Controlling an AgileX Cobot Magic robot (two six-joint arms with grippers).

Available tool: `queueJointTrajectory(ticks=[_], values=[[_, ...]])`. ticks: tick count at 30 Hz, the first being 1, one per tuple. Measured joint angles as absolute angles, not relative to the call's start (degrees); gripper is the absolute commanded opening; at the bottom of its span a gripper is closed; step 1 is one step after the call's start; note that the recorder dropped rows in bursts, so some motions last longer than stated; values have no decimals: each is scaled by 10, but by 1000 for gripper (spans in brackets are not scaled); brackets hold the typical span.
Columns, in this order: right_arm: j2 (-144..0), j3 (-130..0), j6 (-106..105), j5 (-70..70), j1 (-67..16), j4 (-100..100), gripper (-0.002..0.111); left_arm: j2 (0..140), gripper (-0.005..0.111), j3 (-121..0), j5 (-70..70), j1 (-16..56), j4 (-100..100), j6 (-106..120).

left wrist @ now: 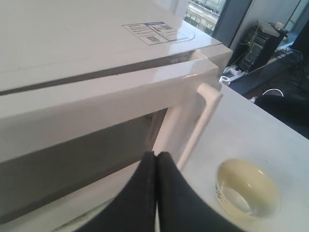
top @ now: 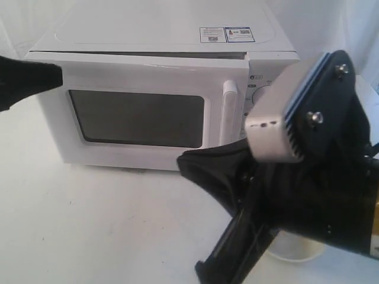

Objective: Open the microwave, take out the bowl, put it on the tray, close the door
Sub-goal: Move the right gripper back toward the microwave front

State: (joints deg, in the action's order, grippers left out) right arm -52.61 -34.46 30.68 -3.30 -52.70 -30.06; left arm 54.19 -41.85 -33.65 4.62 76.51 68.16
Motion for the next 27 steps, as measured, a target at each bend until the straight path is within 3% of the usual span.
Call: queueJointTrajectory(ticks=[11, 27], values=[[-655, -376, 315, 37, -644, -301, 0, 382, 0, -314, -371, 46, 775, 700], [-762, -461, 315, 41, -520, -257, 0, 363, 0, -301, -312, 46, 779, 696]])
